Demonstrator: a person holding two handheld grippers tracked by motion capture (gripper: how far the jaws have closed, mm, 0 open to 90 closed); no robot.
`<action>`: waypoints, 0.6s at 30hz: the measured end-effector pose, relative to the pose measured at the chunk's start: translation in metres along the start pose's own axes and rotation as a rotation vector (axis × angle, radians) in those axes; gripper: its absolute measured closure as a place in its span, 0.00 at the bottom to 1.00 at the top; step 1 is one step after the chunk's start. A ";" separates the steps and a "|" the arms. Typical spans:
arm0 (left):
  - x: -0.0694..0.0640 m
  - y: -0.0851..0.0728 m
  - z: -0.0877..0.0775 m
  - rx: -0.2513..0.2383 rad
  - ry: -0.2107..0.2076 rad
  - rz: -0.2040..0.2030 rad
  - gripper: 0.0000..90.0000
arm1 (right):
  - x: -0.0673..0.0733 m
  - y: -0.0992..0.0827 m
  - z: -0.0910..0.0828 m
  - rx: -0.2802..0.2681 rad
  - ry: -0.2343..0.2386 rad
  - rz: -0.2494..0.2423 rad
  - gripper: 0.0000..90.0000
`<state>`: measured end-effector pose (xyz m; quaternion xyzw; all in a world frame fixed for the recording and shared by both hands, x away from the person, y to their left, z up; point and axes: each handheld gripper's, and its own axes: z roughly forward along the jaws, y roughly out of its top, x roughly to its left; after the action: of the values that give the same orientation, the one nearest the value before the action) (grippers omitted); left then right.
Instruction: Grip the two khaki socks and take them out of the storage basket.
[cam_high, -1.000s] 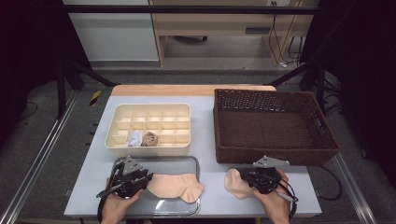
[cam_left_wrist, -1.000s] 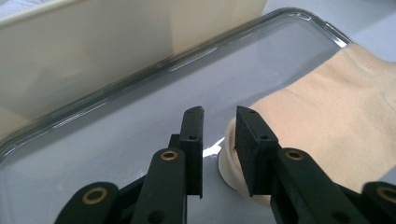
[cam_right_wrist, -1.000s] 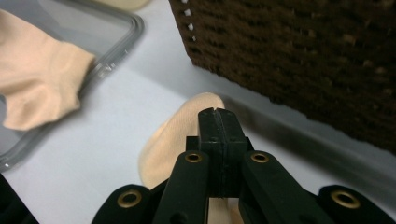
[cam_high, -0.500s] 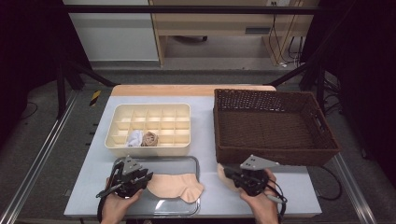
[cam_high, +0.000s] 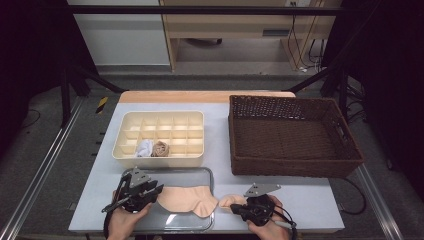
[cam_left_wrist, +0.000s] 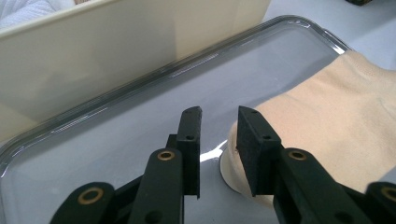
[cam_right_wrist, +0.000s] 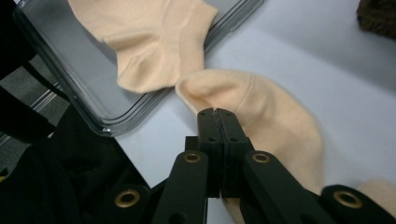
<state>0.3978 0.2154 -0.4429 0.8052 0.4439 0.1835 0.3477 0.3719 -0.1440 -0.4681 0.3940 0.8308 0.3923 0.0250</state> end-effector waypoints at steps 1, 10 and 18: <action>0.000 0.000 0.000 0.000 0.000 0.000 0.78 | 0.000 0.000 0.000 0.000 0.000 0.000 0.99; 0.001 0.000 -0.001 -0.004 0.000 -0.002 0.78 | -0.003 0.013 -0.020 -0.128 -0.020 -0.008 0.88; 0.001 0.000 -0.001 -0.002 -0.001 -0.001 0.78 | -0.023 -0.006 -0.012 -0.035 -0.116 0.015 0.75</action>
<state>0.3977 0.2164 -0.4418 0.8047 0.4438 0.1835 0.3489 0.3802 -0.1694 -0.4703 0.4217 0.8181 0.3834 0.0772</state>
